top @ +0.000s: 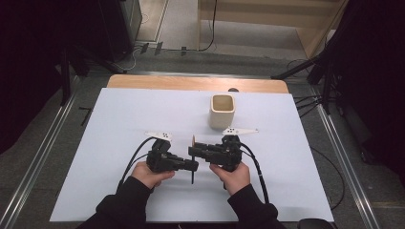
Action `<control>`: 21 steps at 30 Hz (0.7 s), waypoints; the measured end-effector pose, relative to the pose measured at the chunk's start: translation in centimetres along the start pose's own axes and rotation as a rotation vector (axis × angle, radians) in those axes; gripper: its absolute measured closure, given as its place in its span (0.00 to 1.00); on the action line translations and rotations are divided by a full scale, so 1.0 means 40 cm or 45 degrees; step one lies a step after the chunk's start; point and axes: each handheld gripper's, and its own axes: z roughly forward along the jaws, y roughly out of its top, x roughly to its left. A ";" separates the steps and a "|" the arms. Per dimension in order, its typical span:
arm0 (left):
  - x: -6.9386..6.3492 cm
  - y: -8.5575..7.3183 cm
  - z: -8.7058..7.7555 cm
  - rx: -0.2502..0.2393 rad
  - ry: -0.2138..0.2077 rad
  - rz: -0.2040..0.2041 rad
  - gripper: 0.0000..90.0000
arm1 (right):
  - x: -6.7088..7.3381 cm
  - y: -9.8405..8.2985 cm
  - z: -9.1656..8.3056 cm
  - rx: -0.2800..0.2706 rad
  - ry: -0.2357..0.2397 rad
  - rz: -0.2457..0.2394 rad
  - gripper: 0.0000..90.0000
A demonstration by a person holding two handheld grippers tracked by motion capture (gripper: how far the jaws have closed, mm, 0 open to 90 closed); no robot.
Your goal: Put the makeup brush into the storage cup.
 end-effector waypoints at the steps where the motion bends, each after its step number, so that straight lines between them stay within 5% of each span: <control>1: 0.000 0.000 0.001 0.003 0.003 0.005 0.93 | 0.000 0.000 0.001 0.003 -0.001 -0.002 0.73; 21: -0.002 0.001 -0.002 0.008 -0.004 0.017 0.93 | -0.005 0.000 0.009 0.070 0.044 0.045 0.93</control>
